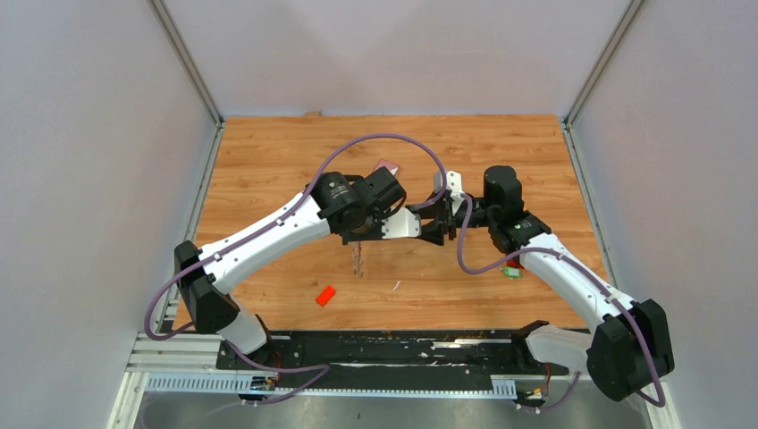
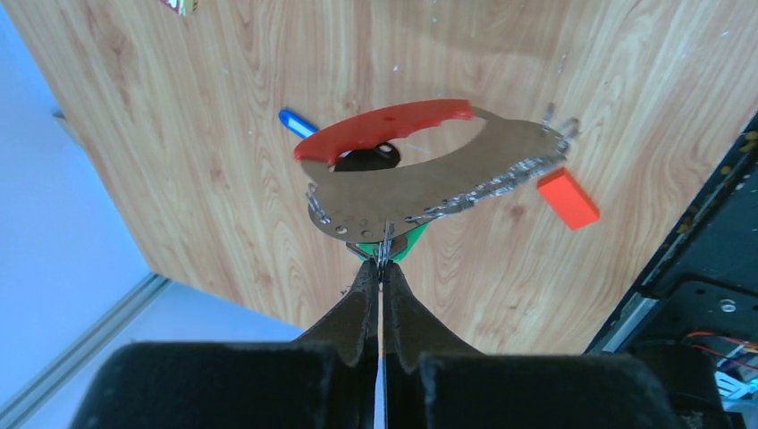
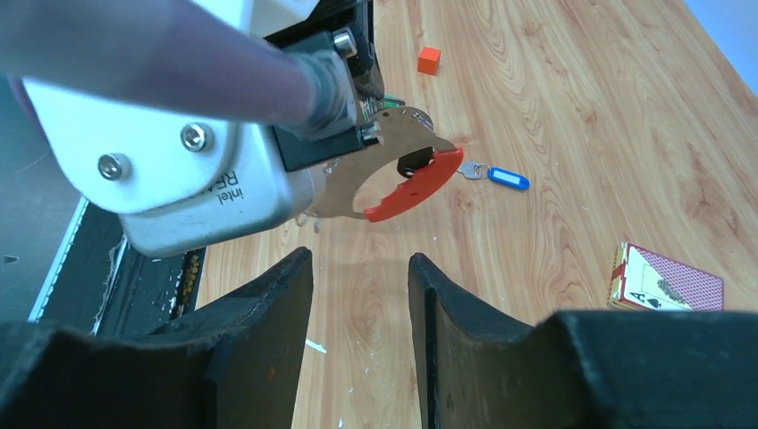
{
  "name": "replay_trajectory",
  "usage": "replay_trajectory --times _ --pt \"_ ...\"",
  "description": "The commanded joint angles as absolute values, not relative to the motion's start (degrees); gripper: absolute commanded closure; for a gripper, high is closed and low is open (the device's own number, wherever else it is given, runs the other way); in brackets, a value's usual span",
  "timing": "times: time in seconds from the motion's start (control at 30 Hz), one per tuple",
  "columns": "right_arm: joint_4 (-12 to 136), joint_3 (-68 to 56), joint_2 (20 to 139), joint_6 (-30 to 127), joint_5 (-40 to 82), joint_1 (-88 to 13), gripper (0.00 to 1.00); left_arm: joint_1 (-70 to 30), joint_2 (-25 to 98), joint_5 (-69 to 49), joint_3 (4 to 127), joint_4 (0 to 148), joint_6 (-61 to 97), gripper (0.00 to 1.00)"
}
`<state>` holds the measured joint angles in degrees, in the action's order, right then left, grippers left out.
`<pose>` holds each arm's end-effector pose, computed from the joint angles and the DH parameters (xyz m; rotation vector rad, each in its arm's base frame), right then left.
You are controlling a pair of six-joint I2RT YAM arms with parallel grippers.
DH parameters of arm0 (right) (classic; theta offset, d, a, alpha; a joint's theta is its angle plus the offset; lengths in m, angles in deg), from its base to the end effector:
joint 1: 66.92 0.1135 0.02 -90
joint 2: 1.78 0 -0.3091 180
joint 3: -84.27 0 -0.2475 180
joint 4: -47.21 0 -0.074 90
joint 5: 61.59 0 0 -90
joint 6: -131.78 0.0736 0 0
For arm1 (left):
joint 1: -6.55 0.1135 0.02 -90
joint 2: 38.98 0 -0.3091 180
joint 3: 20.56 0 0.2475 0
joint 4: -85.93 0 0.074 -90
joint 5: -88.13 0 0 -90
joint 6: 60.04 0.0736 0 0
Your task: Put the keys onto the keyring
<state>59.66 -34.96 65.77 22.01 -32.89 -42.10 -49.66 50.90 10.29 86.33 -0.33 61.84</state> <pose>0.2007 0.1639 0.3339 -1.3159 1.3104 1.0669 0.1840 -0.2471 0.3585 1.8655 2.0056 0.1795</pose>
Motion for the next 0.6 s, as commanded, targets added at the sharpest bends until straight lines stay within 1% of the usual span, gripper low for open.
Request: replay_trajectory --times 0.0,0.13,0.3,0.43,0.57 --pt "57.72 -34.77 66.36 21.84 -32.87 -42.45 0.56 -50.74 51.55 17.44 87.54 -2.42 63.45 1.00" --pt "58.03 -34.68 66.59 21.48 -32.65 -42.50 0.57 -50.80 52.02 19.85 86.64 -2.80 63.73 1.00" --pt "58.51 -34.50 66.77 21.01 -32.63 -42.58 0.57 -50.85 50.67 19.07 85.99 -1.23 64.49 1.00" --pt "58.76 -34.43 66.94 20.88 -32.59 -42.81 0.57 -50.77 48.51 14.14 86.19 0.92 65.57 1.00" --pt "58.32 -34.49 66.77 21.33 -33.62 -42.93 0.57 -49.59 44.77 5.93 86.28 5.41 65.39 1.00"
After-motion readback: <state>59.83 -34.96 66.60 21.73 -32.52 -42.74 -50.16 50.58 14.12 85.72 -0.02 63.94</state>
